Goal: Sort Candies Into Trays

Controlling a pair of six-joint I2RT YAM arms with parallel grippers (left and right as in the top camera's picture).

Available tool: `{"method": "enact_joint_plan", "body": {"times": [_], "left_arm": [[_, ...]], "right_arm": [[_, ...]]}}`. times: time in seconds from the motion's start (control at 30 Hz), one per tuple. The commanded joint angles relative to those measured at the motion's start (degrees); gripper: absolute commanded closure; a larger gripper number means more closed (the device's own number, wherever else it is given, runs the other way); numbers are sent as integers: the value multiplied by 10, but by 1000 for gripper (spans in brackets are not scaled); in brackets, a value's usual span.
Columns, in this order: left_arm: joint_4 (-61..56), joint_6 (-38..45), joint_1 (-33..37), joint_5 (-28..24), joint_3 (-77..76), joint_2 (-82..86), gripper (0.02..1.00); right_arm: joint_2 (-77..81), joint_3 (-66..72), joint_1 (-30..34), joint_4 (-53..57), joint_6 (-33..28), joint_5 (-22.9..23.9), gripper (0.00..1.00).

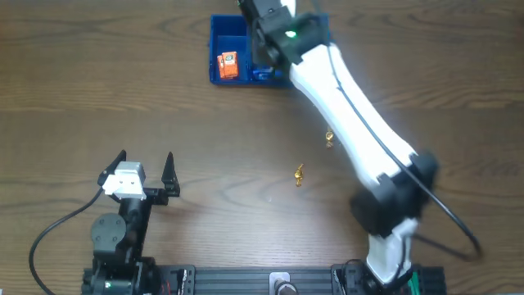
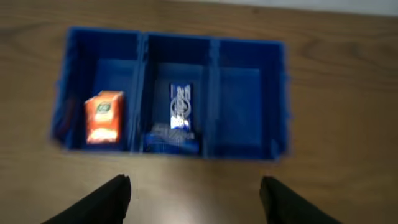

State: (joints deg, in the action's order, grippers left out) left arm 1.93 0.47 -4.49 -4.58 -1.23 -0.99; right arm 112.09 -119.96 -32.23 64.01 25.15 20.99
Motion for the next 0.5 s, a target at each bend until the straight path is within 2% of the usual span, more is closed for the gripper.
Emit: {"method": "enact_joint_plan", "body": {"times": [0.03,0.23,0.37,0.43,0.5], "left_arm": [[23,8,4,-10,9,2,23],[23,8,4,-10,9,2,20],[23,9,4,-10,9,2,23],[23,8,4,-10,9,3,20],[23,8,4,-10,9,2,20]], "right_arm": [[-98,86,-3,64,5,-6,303],[-182,329,2,37,79,-62,312],[-204,489,2,-49,94,-160,334],[-201,553,1,-96,95,-192,343],[-197,599,1,-129,109,-199,347]]}}
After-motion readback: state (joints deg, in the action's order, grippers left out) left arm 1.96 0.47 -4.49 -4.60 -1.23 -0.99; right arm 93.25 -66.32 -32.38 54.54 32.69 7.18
